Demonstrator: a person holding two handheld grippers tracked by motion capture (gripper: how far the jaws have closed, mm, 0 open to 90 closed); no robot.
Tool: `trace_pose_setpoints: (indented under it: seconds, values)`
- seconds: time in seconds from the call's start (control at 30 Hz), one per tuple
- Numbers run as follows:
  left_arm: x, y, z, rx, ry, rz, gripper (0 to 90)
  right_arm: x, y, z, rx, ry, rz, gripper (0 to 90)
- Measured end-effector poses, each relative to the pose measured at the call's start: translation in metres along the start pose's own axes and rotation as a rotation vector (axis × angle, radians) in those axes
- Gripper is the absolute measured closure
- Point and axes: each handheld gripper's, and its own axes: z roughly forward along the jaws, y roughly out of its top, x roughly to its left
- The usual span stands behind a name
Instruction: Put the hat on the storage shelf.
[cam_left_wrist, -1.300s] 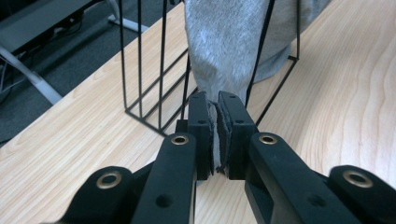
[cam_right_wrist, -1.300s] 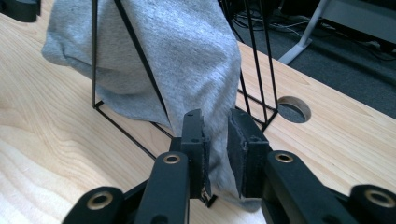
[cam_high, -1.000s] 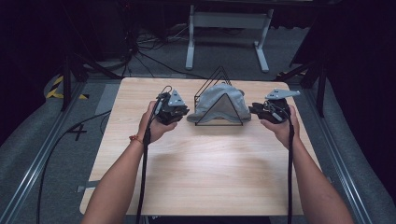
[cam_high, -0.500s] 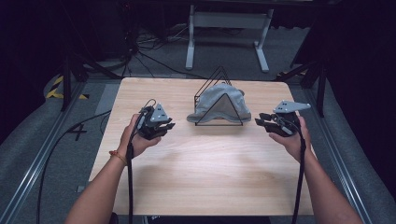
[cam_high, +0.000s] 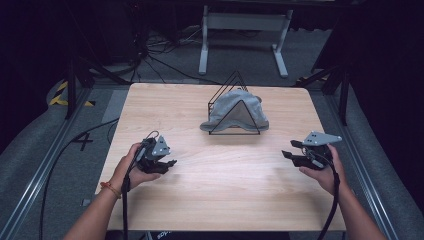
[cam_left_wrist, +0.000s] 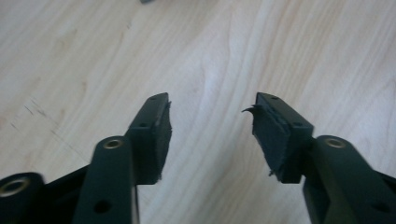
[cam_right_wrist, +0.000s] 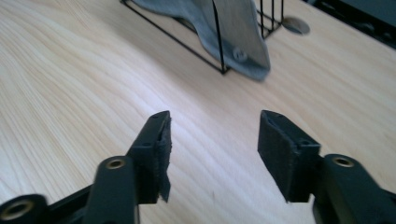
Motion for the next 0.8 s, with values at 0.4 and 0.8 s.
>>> trace_pose_setpoints:
  seconds: [0.4, 0.8]
  values:
    - [-0.019, -0.047, 0.003, 0.014, -0.048, -0.063, 26.3, 0.006, -0.068, -0.003, 0.050, 0.017, 0.078, 31.1]
    - [-0.018, -0.074, 0.003, -0.092, -0.110, -0.202, 15.9, 0.012, -0.099, -0.007, 0.056, 0.029, 0.163, 21.0]
